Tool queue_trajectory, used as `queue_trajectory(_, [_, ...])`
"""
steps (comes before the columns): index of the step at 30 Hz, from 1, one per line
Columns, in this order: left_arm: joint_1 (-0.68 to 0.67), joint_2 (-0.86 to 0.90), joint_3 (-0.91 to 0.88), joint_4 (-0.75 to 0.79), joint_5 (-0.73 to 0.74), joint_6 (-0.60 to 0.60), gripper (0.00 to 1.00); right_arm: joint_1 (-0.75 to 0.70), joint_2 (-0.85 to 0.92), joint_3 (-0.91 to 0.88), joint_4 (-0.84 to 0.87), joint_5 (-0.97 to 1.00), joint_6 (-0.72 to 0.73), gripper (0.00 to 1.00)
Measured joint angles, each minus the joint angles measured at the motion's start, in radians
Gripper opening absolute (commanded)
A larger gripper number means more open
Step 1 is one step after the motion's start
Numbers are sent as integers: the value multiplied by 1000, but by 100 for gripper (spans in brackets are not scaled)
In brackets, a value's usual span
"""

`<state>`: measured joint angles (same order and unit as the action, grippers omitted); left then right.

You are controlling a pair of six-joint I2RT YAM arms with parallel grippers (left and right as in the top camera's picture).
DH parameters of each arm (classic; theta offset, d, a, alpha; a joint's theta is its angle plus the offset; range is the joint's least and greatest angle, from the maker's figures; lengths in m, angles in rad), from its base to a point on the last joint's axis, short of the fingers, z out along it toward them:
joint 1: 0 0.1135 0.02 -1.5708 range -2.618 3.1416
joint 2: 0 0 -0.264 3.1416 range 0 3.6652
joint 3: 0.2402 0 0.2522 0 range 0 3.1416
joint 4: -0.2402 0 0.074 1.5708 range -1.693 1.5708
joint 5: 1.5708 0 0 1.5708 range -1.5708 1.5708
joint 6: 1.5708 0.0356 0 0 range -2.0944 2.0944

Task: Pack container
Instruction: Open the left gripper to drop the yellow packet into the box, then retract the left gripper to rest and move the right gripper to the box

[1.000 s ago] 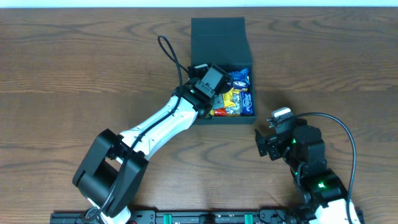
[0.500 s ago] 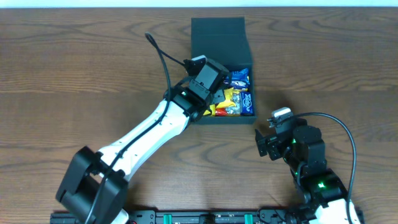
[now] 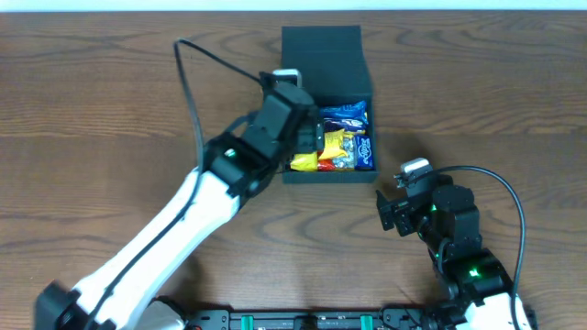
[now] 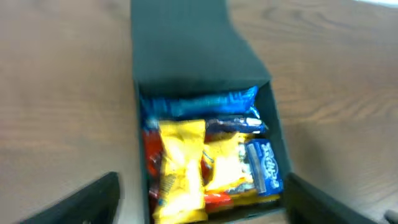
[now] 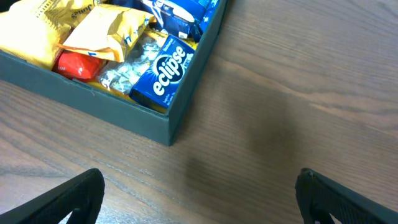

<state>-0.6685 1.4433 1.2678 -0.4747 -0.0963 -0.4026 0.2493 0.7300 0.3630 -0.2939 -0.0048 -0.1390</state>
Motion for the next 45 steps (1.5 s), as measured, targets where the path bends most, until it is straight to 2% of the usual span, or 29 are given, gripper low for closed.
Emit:
queue_trajectory(4, [0, -76, 0, -1, -2, 320, 95, 0, 0, 0, 0, 0, 0, 99])
queue_trajectory(9, [2, -125, 0, -42, 10, 509, 95, 0, 0, 0, 0, 0, 0, 99])
queue_trajectory(12, [34, -177, -1, -92, 53, 530, 95, 0, 0, 0, 0, 0, 0, 99])
queue_trajectory(15, [111, -239, 0, -102, 132, 502, 95, 0, 0, 0, 0, 0, 0, 99])
queue_trajectory(19, [268, -334, 0, -119, 322, 494, 95, 0, 0, 0, 0, 0, 0, 99])
queue_trajectory(22, [389, -418, 4, -224, 391, 541, 95, 0, 0, 0, 0, 0, 0, 99])
queue_trajectory(28, [568, -539, 7, -507, 320, 619, 95, 0, 0, 0, -1, 0, 0, 99])
queue_trajectory(41, [584, -973, 5, -661, 363, 693, 95, 0, 0, 0, 0, 0, 0, 99])
queue_trajectory(45, [584, -1088, -68, -658, 394, 698, 95, 0, 0, 0, 0, 0, 0, 99])
